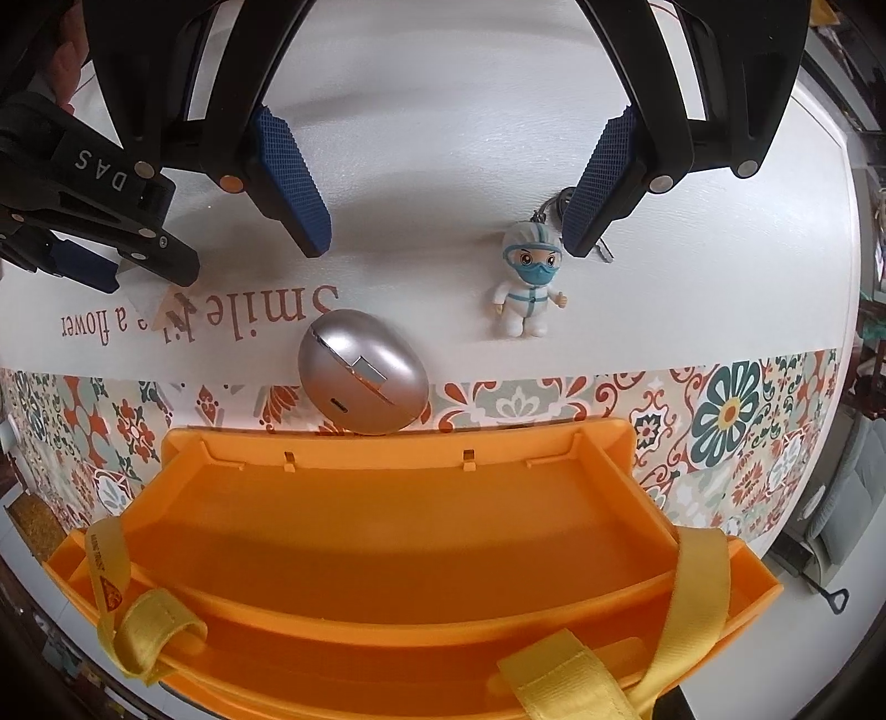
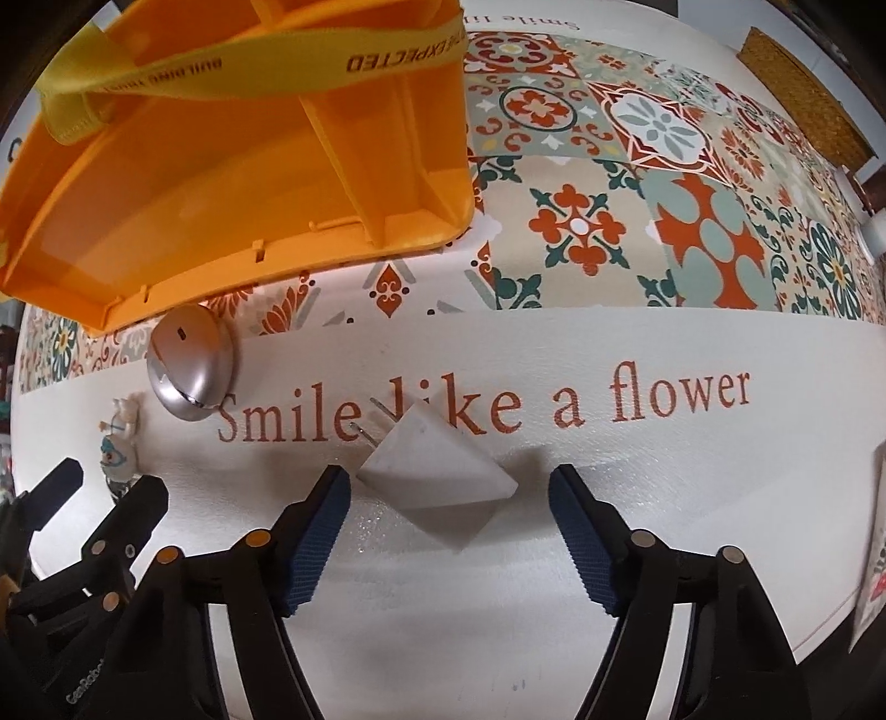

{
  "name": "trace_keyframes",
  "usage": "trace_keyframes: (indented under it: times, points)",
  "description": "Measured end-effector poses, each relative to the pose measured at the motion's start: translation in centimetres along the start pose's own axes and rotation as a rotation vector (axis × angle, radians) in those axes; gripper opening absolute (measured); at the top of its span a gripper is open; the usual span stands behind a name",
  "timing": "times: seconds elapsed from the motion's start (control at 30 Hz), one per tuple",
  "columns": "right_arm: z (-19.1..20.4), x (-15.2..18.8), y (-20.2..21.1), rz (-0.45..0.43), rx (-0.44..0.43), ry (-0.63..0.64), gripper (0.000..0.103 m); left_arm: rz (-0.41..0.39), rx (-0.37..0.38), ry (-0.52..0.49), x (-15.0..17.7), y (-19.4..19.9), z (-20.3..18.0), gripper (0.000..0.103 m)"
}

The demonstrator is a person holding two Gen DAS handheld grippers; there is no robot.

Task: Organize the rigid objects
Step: 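Grasp the white plug adapter with the right tool while the left tool grasps the figurine keychain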

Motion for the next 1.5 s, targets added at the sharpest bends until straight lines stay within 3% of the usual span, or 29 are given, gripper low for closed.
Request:
trace_keyframes:
  times: [0.23, 0.8, 1.23, 1.5]
  points:
    - [1.3, -0.4, -0.7, -0.012, 0.002, 0.028, 0.059, 0.001, -0.008, -0.005, 0.0, -0.2, 0.1, 0.086]
    - [2.5, 1.3, 1.0, -0.029, -0.022, 0.033, 0.058, -0.033, 0.036, 0.027, 0.4, 1.2, 1.5, 0.086]
    - [7.6, 2.1, 5.1, -0.072, -0.075, 0.063, 0.058, -0.087, 0.11, 0.04, 1.9, 4.0, 5.0, 0.086]
    - [10.0, 2.4, 5.1, -0.076, -0.097, 0.083, 0.058, -0.121, 0.125, 0.02, 2.9, 5.0, 6.9, 0.086]
Point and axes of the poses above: each gripper's, at about its wrist camera, not at the fingertips, and y roughly against the way its jaws point, z to its left, x to its underside, the point moved 7 cm from there along -y, roughly the way its jaws point, and after that the axes turned 12 degrees about x, right-handed, at the moved point
